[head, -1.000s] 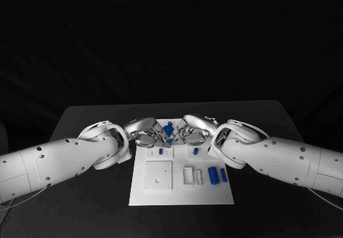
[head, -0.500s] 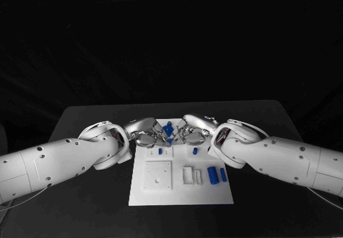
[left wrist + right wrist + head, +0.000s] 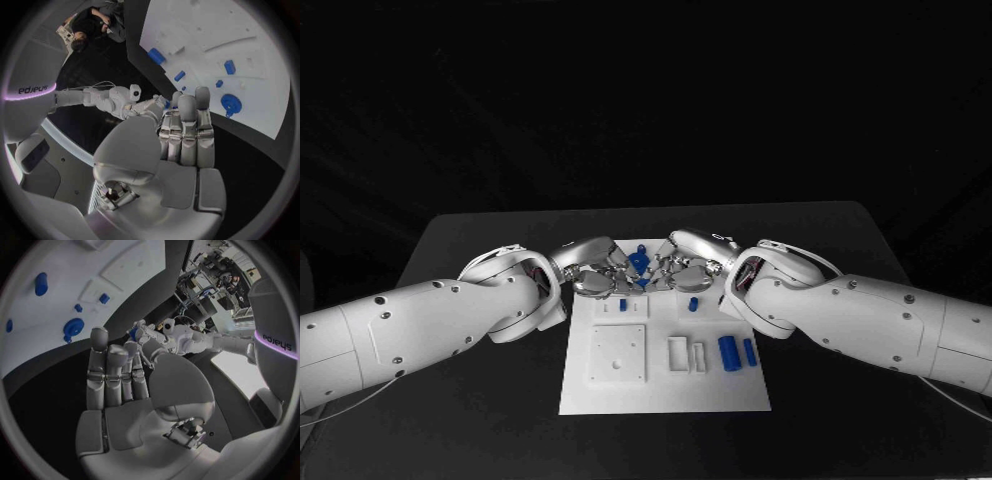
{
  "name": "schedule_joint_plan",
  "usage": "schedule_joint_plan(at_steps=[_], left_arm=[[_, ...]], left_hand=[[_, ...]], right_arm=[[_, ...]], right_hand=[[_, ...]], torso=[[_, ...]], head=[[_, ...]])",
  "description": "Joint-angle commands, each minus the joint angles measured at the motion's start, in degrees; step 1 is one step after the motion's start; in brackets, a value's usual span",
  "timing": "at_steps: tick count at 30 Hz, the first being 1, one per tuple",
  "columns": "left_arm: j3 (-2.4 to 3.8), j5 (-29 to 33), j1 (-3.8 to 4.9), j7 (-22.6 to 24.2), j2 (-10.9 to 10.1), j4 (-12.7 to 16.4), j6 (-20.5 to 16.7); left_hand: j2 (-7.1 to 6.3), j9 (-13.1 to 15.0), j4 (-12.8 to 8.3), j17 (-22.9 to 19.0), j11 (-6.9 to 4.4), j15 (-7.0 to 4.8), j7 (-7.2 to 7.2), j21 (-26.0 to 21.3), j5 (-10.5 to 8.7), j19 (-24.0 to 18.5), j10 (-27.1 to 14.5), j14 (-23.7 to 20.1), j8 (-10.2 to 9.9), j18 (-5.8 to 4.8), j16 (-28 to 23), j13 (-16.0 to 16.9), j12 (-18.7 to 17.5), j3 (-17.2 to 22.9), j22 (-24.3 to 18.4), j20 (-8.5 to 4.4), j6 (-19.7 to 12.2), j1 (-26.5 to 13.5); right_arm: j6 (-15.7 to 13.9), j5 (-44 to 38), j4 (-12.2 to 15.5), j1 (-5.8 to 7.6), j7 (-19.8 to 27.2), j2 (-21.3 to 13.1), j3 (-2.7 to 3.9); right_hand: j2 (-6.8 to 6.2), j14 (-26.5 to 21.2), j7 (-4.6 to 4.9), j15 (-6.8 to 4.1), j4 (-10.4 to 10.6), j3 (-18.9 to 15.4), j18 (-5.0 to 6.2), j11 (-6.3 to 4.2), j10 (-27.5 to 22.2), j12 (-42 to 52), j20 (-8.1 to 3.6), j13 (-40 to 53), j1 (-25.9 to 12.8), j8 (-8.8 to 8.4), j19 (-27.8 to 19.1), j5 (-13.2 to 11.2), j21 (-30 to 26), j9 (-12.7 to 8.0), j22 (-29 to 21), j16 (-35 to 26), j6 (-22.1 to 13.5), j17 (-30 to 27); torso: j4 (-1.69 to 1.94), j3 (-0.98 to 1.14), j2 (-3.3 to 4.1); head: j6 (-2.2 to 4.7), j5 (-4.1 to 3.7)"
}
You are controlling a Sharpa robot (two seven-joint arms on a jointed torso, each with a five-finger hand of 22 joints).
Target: Assemble the parts on the task board
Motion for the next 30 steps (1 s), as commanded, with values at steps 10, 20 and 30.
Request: schedule_joint_plan(at_steps=[10,20,30], left_arm=[[0.16,7.0,0.11,1.9,0.3,0.5,-0.3],[0.16,10.5,0.12,1.8,0.3,0.4,2.4],[0.16,13.3,0.12,0.3,0.1,0.1,5.8]], left_hand=[[0.14,1.8,-5.3,1.3,-0.49,-0.71,-1.40,3.3,8.01,-1.2,2.4,-0.3,0.2,-0.84,2.8,0.1,0.0,7.3,1.3,-0.75,3.1,-9.9],[1.71,3.2,-8.9,1.2,-0.70,-0.84,-1.67,5.2,8.42,-2.3,3.2,-0.7,0.2,-1.05,3.6,0.1,0.2,8.6,1.2,-0.90,3.6,-14.7],[2.95,4.3,-10.8,1.2,-0.85,-0.94,-1.85,6.2,8.54,-3.0,3.6,-1.1,0.2,-1.26,4.2,0.1,0.4,9.0,1.1,-1.01,4.0,-17.6]], right_arm=[[1.1,-0.4,-0.2,-0.13,-0.5,0.4,-0.10],[-1.7,0.9,-0.7,-0.12,-1.6,0.3,-0.10],[-5.0,3.7,-0.8,-0.12,-1.0,-0.1,-0.11]], right_hand=[[0.50,-0.8,0.21,0.00,0.1,-1.1,-0.07,0.17,-0.4,-0.7,-0.06,-0.2,0.5,0.28,-0.8,0.5,-3.2,-0.1,1.0,-1.9,-0.1,-1.1],[-0.49,-4.4,1.88,1.31,2.0,-4.5,0.47,1.65,-4.2,-1.7,1.23,-1.1,-1.4,0.04,-3.0,5.0,-7.3,-2.0,-1.0,-6.6,-6.4,-4.4],[-2.09,-5.8,4.07,2.48,4.7,-9.9,0.98,3.08,-6.1,-1.5,2.46,-2.8,-3.6,0.06,-3.1,9.7,-10.3,-2.2,-3.9,-7.8,-14.0,-6.8]], torso=[[0.02,0.00,0.01],[-0.01,0.03,-0.01],[0.00,0.04,0.01]], head=[[-0.03,-0.02],[-0.10,0.04],[-0.09,0.11]])
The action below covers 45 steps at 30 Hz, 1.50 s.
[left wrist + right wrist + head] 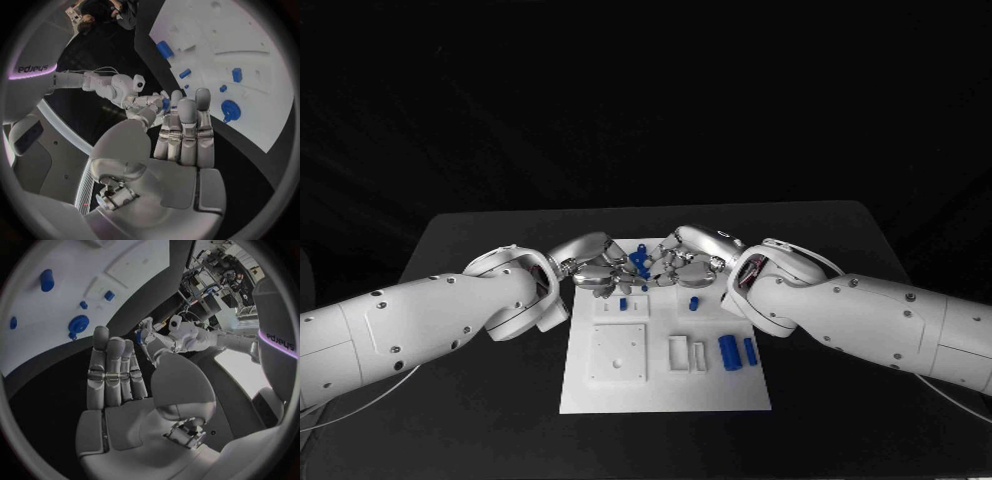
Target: Assemble the parts on the task board
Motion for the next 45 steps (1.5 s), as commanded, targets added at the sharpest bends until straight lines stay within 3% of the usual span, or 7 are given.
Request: schedule_joint_plan(at_steps=[1,5,6,7,14,26,45], left_arm=[[0.07,3.5,0.08,0.3,0.2,0.3,4.0],[0.07,4.0,0.08,-1.4,0.1,-0.1,5.8],[0.07,4.2,0.09,-1.9,0.1,-0.2,6.2],[0.07,4.4,0.09,-2.4,0.1,-0.3,6.6],[0.07,5.6,0.11,-6.9,-0.1,-1.1,7.6],[0.07,9.3,0.31,-20.3,0.0,-2.2,8.3],[-0.05,-3.7,1.87,-40.0,2.4,-4.9,8.3]], left_hand=[[0.27,0.3,-0.2,-0.1,-0.23,-0.49,-2.79,0.2,0.23,-0.4,0.8,-1.1,0.2,-0.32,0.2,0.1,0.4,0.0,1.1,0.08,3.1,-1.0],[0.61,0.9,-0.7,0.0,-0.44,-0.62,-2.99,0.3,-0.49,-0.6,1.2,-1.3,0.2,-0.43,0.4,0.1,0.8,0.5,1.1,-0.02,3.6,-1.7],[0.54,1.0,-1.9,0.0,-0.56,-0.68,-3.01,0.4,-6.08,-0.7,1.4,-1.3,0.3,-0.47,0.5,0.1,0.8,3.4,1.2,-0.18,3.7,-1.7],[-0.25,1.5,-2.3,0.0,-0.47,-0.96,-3.13,0.6,-7.30,-0.7,1.7,-1.2,0.3,-0.48,0.6,0.1,1.1,7.1,1.2,-0.18,4.2,-4.3],[-1.47,3.3,-2.8,0.2,-1.04,-1.05,-3.52,1.3,-4.83,-0.5,2.7,-0.9,0.3,-0.62,1.2,0.2,2.1,11.0,1.2,-0.50,5.0,-6.8],[-3.13,8.5,-5.2,2.1,-2.42,-2.17,-4.71,3.7,4.71,0.6,3.6,1.2,0.3,-0.88,2.5,0.3,7.7,14.2,1.2,-1.64,7.9,-10.9],[-6.42,13.1,-5.4,7.0,-3.77,-3.06,-5.97,7.5,5.86,0.8,3.9,3.7,0.3,-1.07,2.2,0.4,15.1,20.6,1.1,-2.50,10.9,-12.8]], right_arm=[[-3.7,3.1,0.0,-0.06,0.5,-0.1,0.01],[-7.6,7.2,0.1,-0.06,2.4,-0.8,0.01],[-8.4,8.3,0.1,-0.06,2.9,-1.0,0.01],[-9.0,9.3,0.2,-0.06,3.3,-1.3,0.02],[-11.2,13.8,0.5,-0.06,5.1,-2.5,0.16],[-12.3,18.3,0.7,-0.06,6.3,-4.0,0.99],[-10.7,20.2,-0.6,-0.05,5.9,-4.3,3.37]], right_hand=[[-0.49,-1.2,0.85,0.44,1.2,-2.5,1.03,0.48,-0.8,-0.3,0.82,-1.3,-1.0,-0.14,-0.7,1.6,-1.4,0.0,-1.3,-1.2,-3.1,-1.2],[0.11,-1.6,1.16,0.72,2.9,-7.4,1.16,0.80,-1.5,0.1,1.20,-4.0,0.5,-0.22,0.0,3.0,-3.2,-0.1,-4.1,-1.5,-5.0,-3.8],[0.22,-1.8,1.19,0.77,3.0,-8.1,1.14,0.83,-1.7,0.3,1.25,-4.5,0.8,-0.24,-0.1,3.5,-3.3,-0.1,-4.6,-1.4,-5.4,-4.2],[0.65,-1.9,1.21,0.76,3.3,-9.4,1.16,0.88,-1.9,1.0,1.28,-5.6,1.2,-0.25,0.0,4.0,-3.1,-0.1,-5.7,-0.9,-5.4,-5.1],[0.78,-2.2,1.23,0.74,3.1,-10.0,1.12,0.83,-2.2,1.7,1.23,-7.0,1.3,-0.27,0.1,6.5,-3.0,-0.1,-6.6,-0.2,-5.5,-6.1],[0.88,-2.5,1.20,0.70,2.3,-9.5,1.05,0.77,-2.4,2.2,1.18,-8.0,1.1,-0.25,0.0,8.0,-2.9,-0.1,-7.0,0.3,-5.0,-7.0],[0.68,-2.7,1.18,0.66,1.1,-8.2,1.00,0.71,-2.6,2.5,1.13,-8.7,0.3,-0.22,-0.2,9.9,-2.7,-0.1,-6.8,0.7,-4.3,-7.4]], torso=[[0.02,0.00,0.01],[0.06,0.02,0.00],[0.07,0.02,0.00],[0.05,0.01,-0.01],[-0.01,0.05,0.01],[0.01,0.04,-0.01],[0.04,-0.02,-0.01]], head=[[0.00,0.04],[0.02,0.14],[0.02,0.15],[0.00,0.21],[-0.11,0.24],[-0.46,0.28],[-1.43,0.87]])
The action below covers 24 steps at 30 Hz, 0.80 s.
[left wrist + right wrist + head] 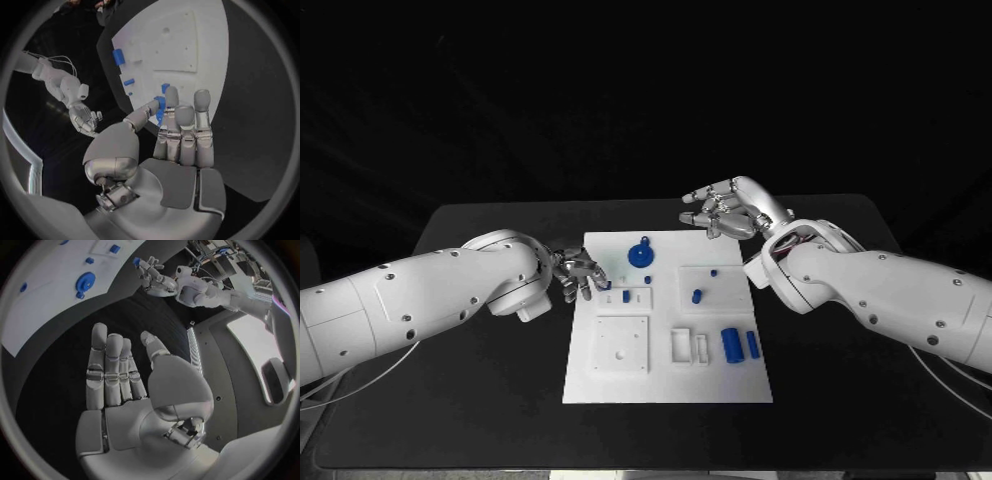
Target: Assemble the parts on the task board
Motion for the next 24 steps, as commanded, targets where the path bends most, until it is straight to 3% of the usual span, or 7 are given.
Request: schedule_joint_plan(at_steps=[1,6,16,24], left_arm=[[-0.05,-6.4,0.24,-5.7,0.8,-0.5,1.2],[-0.23,-9.7,0.36,-6.9,2.1,-1.7,1.6],[-1.43,-11.5,0.43,-7.7,4.7,-4.3,2.4],[-1.99,-11.3,0.43,-7.6,6.6,-6.0,3.8]], left_hand=[[-0.15,0.1,1.2,0.2,-1.32,-1.45,-5.32,0.4,0.32,-0.1,1.9,1.8,0.3,-0.20,-0.3,-0.1,0.3,1.3,1.1,-0.22,8.4,0.4],[-0.25,0.4,1.2,1.0,-1.42,-1.48,-5.42,0.8,0.39,-0.1,1.9,2.1,0.3,-0.23,-0.3,-0.1,1.0,1.4,1.1,-0.24,8.6,0.3],[-0.29,0.7,1.2,2.3,-1.48,-1.48,-5.49,1.3,0.54,-0.2,1.9,2.3,0.3,-0.25,-0.1,0.0,1.4,1.6,1.1,-0.24,8.8,0.2],[-0.31,1.5,1.2,7.1,-1.83,-1.63,-5.85,1.8,0.96,-0.2,1.9,3.2,0.3,-0.41,1.3,0.2,3.6,1.6,1.0,-0.37,9.8,-0.3]], right_arm=[[1.0,0.9,-0.2,-0.03,0.5,0.1,0.15],[1.3,0.9,-0.2,-0.03,0.3,0.2,0.25],[1.5,0.9,-0.1,-0.03,0.1,0.4,0.29],[1.6,0.9,0.1,-0.03,0.0,0.5,0.29]], right_hand=[[0.06,-0.5,-0.03,0.07,-0.4,0.0,1.01,-0.02,-0.5,0.3,0.16,-0.1,-0.6,-0.23,0.0,0.2,0.3,0.0,0.1,0.3,0.5,-0.1],[0.06,-0.5,-0.03,0.07,-0.4,0.0,1.01,-0.03,-0.5,0.3,0.16,-0.1,-0.6,-0.23,0.0,0.2,0.3,0.0,0.1,0.3,0.5,-0.1],[0.07,-0.5,-0.03,0.07,-0.6,0.1,1.01,-0.03,-0.5,0.5,0.15,-0.2,-0.7,-0.23,-0.1,0.3,0.3,0.0,0.1,0.3,0.5,-0.1],[0.11,-0.6,-0.02,0.05,-1.1,0.5,1.01,-0.05,-0.6,0.5,0.13,-0.3,-0.6,-0.23,-0.1,0.4,0.4,0.0,0.2,0.4,0.5,-0.2]], torso=[[0.01,0.00,0.02],[-0.03,0.00,0.01],[-0.09,0.03,0.03],[-0.08,0.05,0.04]], head=[[-0.22,0.10],[-0.32,0.19],[-0.59,0.09],[-0.76,-0.12]])
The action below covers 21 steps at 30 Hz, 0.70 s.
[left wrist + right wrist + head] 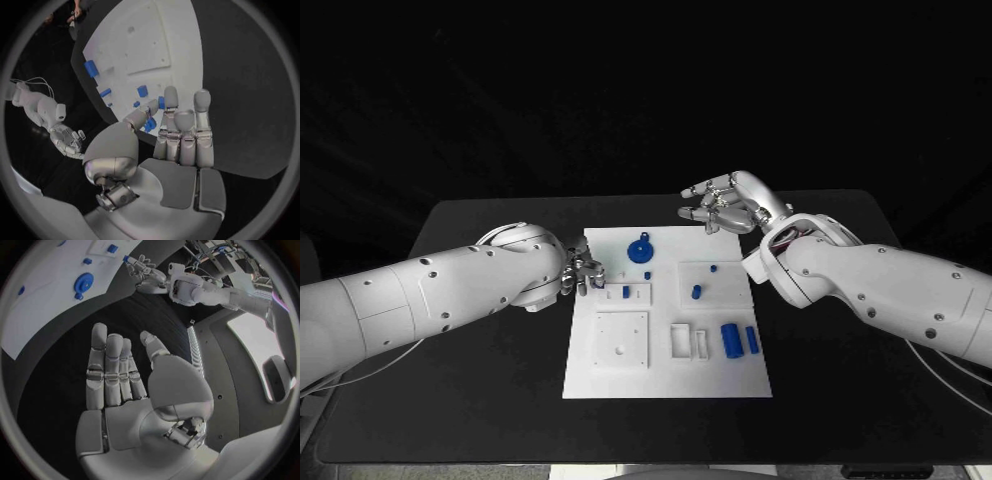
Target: Assemble the parts on the task board
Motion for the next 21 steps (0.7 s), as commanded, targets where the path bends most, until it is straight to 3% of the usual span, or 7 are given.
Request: schedule_joint_plan(at_steps=[1,21], left_arm=[[-0.14,-0.8,0.08,-0.3,0.7,-0.5,2.0],[-1.39,0.1,0.06,0.0,2.6,-1.7,4.3]], left_hand=[[0.07,0.2,1.0,0.9,-1.62,-1.40,-5.65,0.3,0.41,0.0,1.7,1.7,0.1,-0.05,0.3,0.1,0.5,1.1,1.1,-0.17,9.5,0.0],[1.06,0.9,1.0,6.6,-2.03,-1.66,-6.19,0.7,0.09,0.6,1.8,3.4,0.2,-0.38,0.7,0.1,2.9,0.3,1.1,-0.43,10.9,-1.2]], right_arm=[[0.9,0.1,0.2,-0.02,0.1,0.1,0.03],[1.1,0.1,0.2,-0.02,0.0,0.2,0.03]], right_hand=[[0.10,-0.4,-0.01,-0.11,-0.5,0.3,1.01,0.14,-0.4,0.1,0.13,-0.1,-0.7,-0.23,-0.1,0.1,0.4,-0.1,0.1,0.2,0.5,-0.1],[-0.22,-0.5,0.04,-0.18,-1.9,2.7,1.04,0.08,-0.4,0.1,0.06,-0.4,-1.4,-0.23,-0.1,2.0,0.4,-0.1,0.7,0.4,0.6,-0.3]], torso=[[-0.01,0.01,0.01],[0.02,-0.03,0.01]], head=[[-0.05,-0.10],[-0.40,-0.46]])
